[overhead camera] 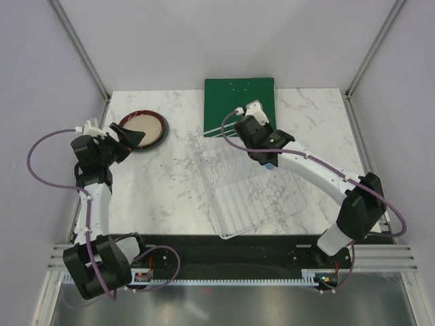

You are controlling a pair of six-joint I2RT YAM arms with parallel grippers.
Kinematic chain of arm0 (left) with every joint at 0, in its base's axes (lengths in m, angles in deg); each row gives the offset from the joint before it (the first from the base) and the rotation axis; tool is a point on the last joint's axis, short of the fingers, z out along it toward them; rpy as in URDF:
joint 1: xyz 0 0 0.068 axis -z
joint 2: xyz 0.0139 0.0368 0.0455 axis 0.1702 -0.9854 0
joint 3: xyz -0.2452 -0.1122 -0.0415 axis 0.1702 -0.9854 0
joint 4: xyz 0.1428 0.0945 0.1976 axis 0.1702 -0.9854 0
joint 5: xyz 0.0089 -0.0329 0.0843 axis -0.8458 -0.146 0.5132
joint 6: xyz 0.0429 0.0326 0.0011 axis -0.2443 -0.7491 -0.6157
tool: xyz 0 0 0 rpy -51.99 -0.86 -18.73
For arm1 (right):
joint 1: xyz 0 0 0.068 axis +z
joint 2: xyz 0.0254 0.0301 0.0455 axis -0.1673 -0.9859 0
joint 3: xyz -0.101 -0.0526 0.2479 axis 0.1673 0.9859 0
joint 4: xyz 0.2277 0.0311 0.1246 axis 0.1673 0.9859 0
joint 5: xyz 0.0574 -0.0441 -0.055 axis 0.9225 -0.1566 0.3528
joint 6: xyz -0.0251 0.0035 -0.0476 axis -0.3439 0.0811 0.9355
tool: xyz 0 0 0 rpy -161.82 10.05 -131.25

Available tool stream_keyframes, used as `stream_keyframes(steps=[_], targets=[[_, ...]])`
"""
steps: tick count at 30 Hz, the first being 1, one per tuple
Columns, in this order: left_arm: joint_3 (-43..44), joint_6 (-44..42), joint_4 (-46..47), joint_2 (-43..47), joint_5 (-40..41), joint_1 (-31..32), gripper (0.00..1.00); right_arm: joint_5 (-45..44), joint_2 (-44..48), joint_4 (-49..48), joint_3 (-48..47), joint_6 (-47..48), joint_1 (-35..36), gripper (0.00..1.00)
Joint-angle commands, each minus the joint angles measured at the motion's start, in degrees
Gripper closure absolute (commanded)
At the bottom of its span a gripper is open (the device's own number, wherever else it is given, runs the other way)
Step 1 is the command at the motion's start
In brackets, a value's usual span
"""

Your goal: Unload the plates from the dish rack

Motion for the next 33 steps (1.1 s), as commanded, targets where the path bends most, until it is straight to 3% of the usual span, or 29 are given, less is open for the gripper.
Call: stream_keyframes(steps=[1, 3, 8, 21, 33], targets=[[-0.5, 0.7, -0.4, 1.2, -2.9, 1.2, 0.01, -17.5, -0.8, -1.7, -6.8, 0.5, 4.6, 1.0], [-0.3, 0.4, -0.5, 1.4, -3.3, 2.1, 0.01, -23.0, -2.1, 0.4, -8.6, -0.8, 5.5, 1.0], [-0.1, -0.7, -1.5, 2.1, -2.6, 3.8, 0.01, -27.0, -1.5, 0.7, -9.9, -2.8, 5.4, 1.0], [1.1, 0.0, -1.6, 0.6, -5.4, 4.7, 0.01, -22.8, -7.6, 3.2, -7.7, -8.7, 3.2, 1.0], [1.1, -0.9, -1.6, 0.0, -6.7, 5.0, 0.01, -30.2, -4.7, 2.6, -9.8, -5.0, 3.1, 1.0]])
